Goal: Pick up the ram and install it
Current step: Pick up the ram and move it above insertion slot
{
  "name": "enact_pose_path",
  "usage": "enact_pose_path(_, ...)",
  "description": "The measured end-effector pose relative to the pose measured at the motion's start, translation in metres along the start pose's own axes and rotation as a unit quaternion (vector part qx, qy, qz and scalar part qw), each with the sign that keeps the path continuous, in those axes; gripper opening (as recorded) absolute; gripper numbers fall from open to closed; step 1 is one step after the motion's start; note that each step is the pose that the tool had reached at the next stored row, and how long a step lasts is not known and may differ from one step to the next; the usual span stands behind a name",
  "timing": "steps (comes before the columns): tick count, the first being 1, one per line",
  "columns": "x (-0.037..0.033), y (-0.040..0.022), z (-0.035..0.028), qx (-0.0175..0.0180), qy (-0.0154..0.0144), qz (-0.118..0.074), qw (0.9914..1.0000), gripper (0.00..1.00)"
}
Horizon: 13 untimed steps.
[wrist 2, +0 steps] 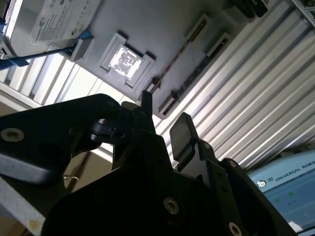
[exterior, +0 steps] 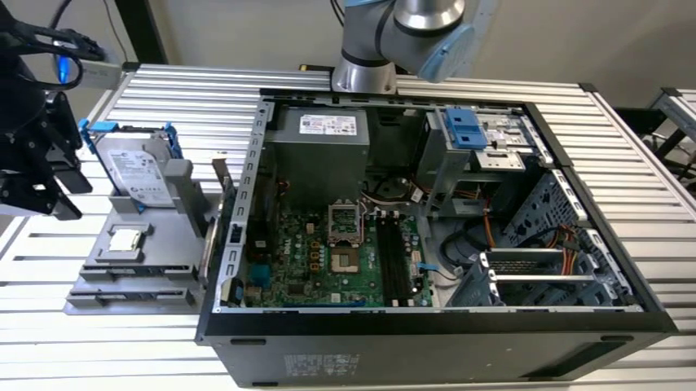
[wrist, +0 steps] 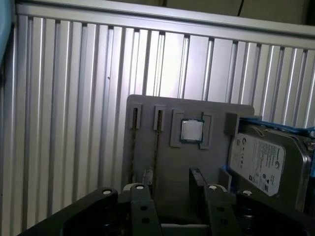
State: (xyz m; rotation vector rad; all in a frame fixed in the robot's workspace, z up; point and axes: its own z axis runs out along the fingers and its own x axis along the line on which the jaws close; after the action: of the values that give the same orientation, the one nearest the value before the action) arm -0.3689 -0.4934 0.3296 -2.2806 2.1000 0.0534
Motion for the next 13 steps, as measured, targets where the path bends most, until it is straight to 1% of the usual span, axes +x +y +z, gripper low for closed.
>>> enact_pose_path(6,0.0019,0.0002,0.0076,0.0002,0.0000,0.000,1.00000,1.00)
enact_pose_path(13,0.0048,0.0005,0.0151,0.0002,0.0000,0.000,1.00000,1.00)
